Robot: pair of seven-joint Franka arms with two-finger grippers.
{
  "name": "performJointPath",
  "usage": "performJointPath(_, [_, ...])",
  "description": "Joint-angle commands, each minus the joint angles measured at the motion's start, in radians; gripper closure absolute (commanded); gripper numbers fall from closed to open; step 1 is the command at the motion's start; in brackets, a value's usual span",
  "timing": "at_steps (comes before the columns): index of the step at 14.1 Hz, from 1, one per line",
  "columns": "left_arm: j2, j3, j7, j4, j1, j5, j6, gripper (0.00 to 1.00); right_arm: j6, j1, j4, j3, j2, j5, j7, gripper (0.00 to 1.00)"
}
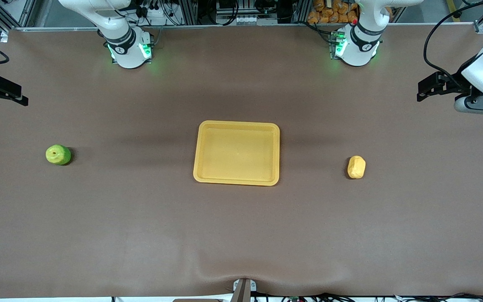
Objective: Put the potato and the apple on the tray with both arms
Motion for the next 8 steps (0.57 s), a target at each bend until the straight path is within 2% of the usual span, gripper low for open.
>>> performJointPath(1, [0.000, 0.008, 0.023, 0.017, -0.005, -0.002, -0.021, 0.00, -0.007, -0.015, 0.012, 0.013, 0.000, 0.007, 0.001, 0.00])
performJointPath(5, [0.003, 0.008, 0.012, 0.025, -0.010, 0.010, -0.021, 0.00, -0.005, -0.070, 0.004, 0.017, 0.000, 0.024, -0.002, 0.00])
performJointPath(8, [0.003, 0.007, 0.013, 0.025, -0.007, 0.004, -0.022, 0.00, -0.010, -0.058, 0.010, 0.016, 0.000, 0.027, 0.000, 0.00])
